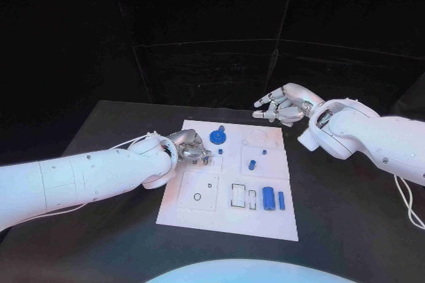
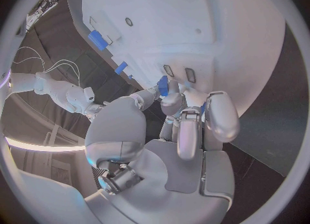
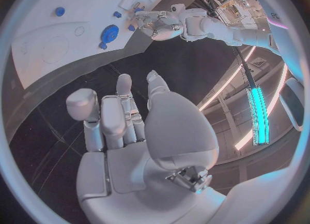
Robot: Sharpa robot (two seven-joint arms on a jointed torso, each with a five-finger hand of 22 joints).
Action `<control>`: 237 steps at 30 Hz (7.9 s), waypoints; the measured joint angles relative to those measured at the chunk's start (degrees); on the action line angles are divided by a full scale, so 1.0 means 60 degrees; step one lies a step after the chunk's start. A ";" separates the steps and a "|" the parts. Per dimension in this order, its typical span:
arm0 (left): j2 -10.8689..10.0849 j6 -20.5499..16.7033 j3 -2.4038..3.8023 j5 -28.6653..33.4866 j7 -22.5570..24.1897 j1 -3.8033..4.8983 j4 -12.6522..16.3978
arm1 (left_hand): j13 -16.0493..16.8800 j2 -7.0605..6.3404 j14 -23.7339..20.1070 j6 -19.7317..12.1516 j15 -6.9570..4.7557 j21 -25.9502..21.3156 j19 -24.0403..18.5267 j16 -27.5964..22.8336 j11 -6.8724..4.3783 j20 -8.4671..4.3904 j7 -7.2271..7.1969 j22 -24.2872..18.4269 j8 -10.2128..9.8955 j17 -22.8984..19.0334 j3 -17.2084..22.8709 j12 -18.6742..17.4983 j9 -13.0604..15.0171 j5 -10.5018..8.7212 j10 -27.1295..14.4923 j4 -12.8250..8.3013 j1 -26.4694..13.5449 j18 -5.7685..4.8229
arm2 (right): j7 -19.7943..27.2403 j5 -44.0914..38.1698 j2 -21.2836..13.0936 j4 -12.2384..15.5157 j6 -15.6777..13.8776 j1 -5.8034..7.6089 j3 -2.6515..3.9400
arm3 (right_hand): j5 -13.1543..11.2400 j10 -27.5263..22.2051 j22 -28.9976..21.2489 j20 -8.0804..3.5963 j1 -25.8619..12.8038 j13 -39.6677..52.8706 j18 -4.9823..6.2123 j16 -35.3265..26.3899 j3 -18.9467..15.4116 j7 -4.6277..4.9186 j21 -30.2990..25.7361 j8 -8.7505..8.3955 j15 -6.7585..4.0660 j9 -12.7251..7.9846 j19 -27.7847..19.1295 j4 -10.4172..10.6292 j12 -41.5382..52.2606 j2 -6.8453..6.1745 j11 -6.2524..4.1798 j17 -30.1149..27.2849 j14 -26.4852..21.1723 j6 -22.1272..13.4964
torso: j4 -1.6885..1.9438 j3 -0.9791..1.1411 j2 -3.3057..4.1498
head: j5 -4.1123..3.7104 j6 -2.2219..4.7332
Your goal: Assemble the parts on the task board
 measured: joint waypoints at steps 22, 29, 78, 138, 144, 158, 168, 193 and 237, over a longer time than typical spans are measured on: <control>0.0114 0.0887 0.0046 -0.0453 0.0009 0.0037 -0.0155 | -0.0013 -0.0072 0.0000 -0.0052 0.0000 0.0000 0.0000 0.0000 0.0003 0.0000 -0.0019 -0.0030 -0.0009 -0.0001 0.0059 0.0000 0.0033 -0.0014 -0.0003 -0.0009 0.0076 0.0003 | -0.0001 0.0000 0.0013 -0.0016 0.0017 0.0000 -0.0001 | 0.0000 0.0000 0.0002 0.0000 0.0002 0.0002 -0.0001 0.0001 0.0000 0.0000 0.0000 0.0000 0.0000 0.0000 0.0000 0.0000 0.0000 -0.0002 0.0000 0.0000 0.0000 0.0000 | -0.0008 0.0000 0.0004 | -0.0011 -0.0027; 0.0107 0.1003 0.0054 -0.0487 0.0024 0.0045 -0.0146 | -0.0022 -0.0078 0.0000 -0.0053 0.0000 0.0000 -0.0001 0.0000 0.0003 0.0001 -0.0018 -0.0029 -0.0009 -0.0001 0.0060 0.0000 0.0034 -0.0018 -0.0004 -0.0010 0.0069 0.0003 | 0.0004 0.0000 0.0013 -0.0023 0.0017 0.0000 -0.0001 | 0.0034 0.0000 -0.0023 0.0000 0.0002 -0.0013 0.0000 0.0001 -0.0031 0.0000 0.0000 0.0000 0.0000 0.0000 0.0000 0.0031 0.0000 -0.0002 0.0000 -0.0022 0.0000 0.0000 | -0.0004 -0.0003 0.0003 | -0.0012 -0.0028; -0.0014 0.1259 0.0067 -0.0526 0.0051 0.0059 -0.0108 | 0.0208 -0.0590 -0.0001 0.0292 -0.0069 0.0000 0.0033 0.0000 -0.0103 -0.0033 -0.0225 0.0165 0.0029 -0.0001 0.0520 0.0165 -0.0201 -0.0080 0.0106 -0.0687 -0.0549 0.0007 | 0.0025 -0.0001 -0.0004 -0.0016 0.0014 -0.0001 -0.0001 | 0.0034 0.0000 -0.0057 0.0000 0.0003 -0.0021 0.0000 -0.0044 -0.0031 0.0000 -0.0036 0.0000 0.0000 0.0000 0.0000 0.0031 0.0000 -0.0003 0.0000 -0.0051 0.0000 0.0000 | -0.0011 0.0002 0.0003 | -0.0022 -0.0104; 0.0256 0.1446 0.0025 -0.0225 0.0016 0.0139 -0.0476 | 0.0809 -0.0516 0.0000 0.0819 -0.0137 0.0394 0.0271 0.0000 -0.0206 -0.0133 -0.0347 0.0890 0.0019 -0.0002 -0.1023 0.0691 -0.0620 -0.0072 0.0545 0.0437 -0.1628 -0.0137 | -0.0031 -0.0002 0.0016 -0.0049 0.0002 -0.0001 -0.0001 | 0.0181 -0.0034 -0.0237 0.0001 0.0004 -0.0054 0.0002 -0.0133 -0.0109 0.0000 -0.0114 0.0000 0.0000 0.0000 -0.0067 0.0109 0.0000 0.0072 0.0034 -0.0140 0.0000 0.0000 | -0.0008 0.0007 0.0005 | -0.0095 -0.0085; 0.0259 0.1488 0.0025 -0.0205 0.0015 0.0150 -0.0497 | 0.0837 -0.0532 -0.0001 0.0855 -0.0137 0.0394 0.0303 0.0000 -0.0206 -0.0164 -0.0311 0.0927 0.0019 -0.0002 -0.1239 0.0755 -0.0624 -0.0072 0.0545 0.0542 -0.1727 -0.0138 | -0.0034 -0.0002 0.0015 -0.0056 0.0003 -0.0001 -0.0001 | 0.0180 -0.0034 -0.0255 0.0001 0.0004 -0.0065 0.0001 -0.0133 -0.0109 0.0000 -0.0114 0.0000 0.0000 0.0000 -0.0066 0.0109 0.0000 0.0072 0.0034 -0.0140 0.0000 0.0000 | -0.0004 0.0005 0.0003 | -0.0107 -0.0096; 0.0179 0.1608 0.0025 -0.0186 0.0011 0.0176 -0.0409 | 0.0883 -0.0566 -0.0022 0.0887 -0.0158 0.0427 0.0325 0.0000 -0.0240 -0.0144 -0.0344 0.0966 0.0019 -0.0002 -0.1466 0.0756 -0.0650 -0.0072 0.0579 0.0599 -0.1780 -0.0137 | -0.0041 -0.0002 0.0014 -0.0069 0.0004 -0.0001 -0.0001 | 0.0180 -0.0034 -0.0254 0.0000 0.0004 -0.0064 0.0001 -0.0183 -0.0136 0.0000 -0.0153 0.0000 0.0000 0.0000 -0.0066 0.0136 0.0000 0.0072 0.0034 -0.0150 0.0000 0.0000 | 0.0002 0.0003 -0.0002 | -0.0107 -0.0112; 0.0156 0.1645 0.0026 -0.0117 0.0010 0.0220 -0.0392 | 0.0950 -0.0171 0.0000 0.0922 -0.0207 0.0427 0.0338 0.0000 -0.0275 -0.0132 -0.0379 0.1013 0.0058 -0.0002 -0.1495 0.0806 -0.0701 -0.0035 0.0613 0.0565 -0.1481 -0.0137 | -0.0042 -0.0002 0.0024 -0.0083 0.0005 -0.0001 -0.0001 | 0.0180 -0.0034 -0.0264 0.0001 -0.0048 -0.0072 0.0001 -0.0183 -0.0136 0.0000 -0.0153 0.0000 0.0000 0.0000 -0.0066 0.0136 0.0000 0.0124 0.0034 -0.0149 0.0000 0.0000 | 0.0002 0.0003 -0.0004 | -0.0084 -0.0097; -0.0351 0.3464 0.0737 0.0466 -0.0017 0.1546 -0.0494 | -0.0848 -0.0256 0.0001 -0.0534 0.0208 -0.0715 -0.0328 -0.0054 0.0393 0.0257 0.0318 -0.0346 -0.1045 -0.0002 -0.4546 -0.0503 -0.1518 -0.0303 -0.0465 0.1350 -0.1159 -0.0136 | -0.0044 -0.0002 0.0066 -0.0238 0.0011 -0.0003 -0.0002 | 0.0179 -0.0034 -0.0263 0.0000 -0.0047 -0.0070 0.0001 -0.0183 -0.0136 0.0000 -0.0153 0.0000 0.0000 0.0000 -0.0066 0.0136 0.0000 0.0124 0.0034 -0.0148 0.0000 0.0000 | 0.0003 0.0003 -0.0004 | -0.0081 0.0019; 0.2633 0.7031 0.0709 0.0052 -0.0121 0.1384 -0.5535 | -0.0654 0.0418 0.0000 -0.0051 0.0206 -0.0631 -0.0193 -0.0053 0.0322 0.0261 0.0252 -0.0059 -0.1086 0.0005 -0.5540 -0.0279 -0.1844 -0.0300 -0.0394 0.1608 -0.0339 -0.0136 | -0.0036 -0.0002 0.0277 -0.0338 0.0068 -0.0006 -0.0002 | 0.0222 -0.0034 -0.0284 0.0000 -0.0047 -0.0082 0.0001 -0.0183 -0.0175 0.0000 -0.0153 0.0000 0.0000 0.0000 -0.0066 0.0175 0.0000 0.0123 0.0034 -0.0147 0.0000 0.0000 | -0.0027 -0.0007 0.0022 | 0.0079 0.0073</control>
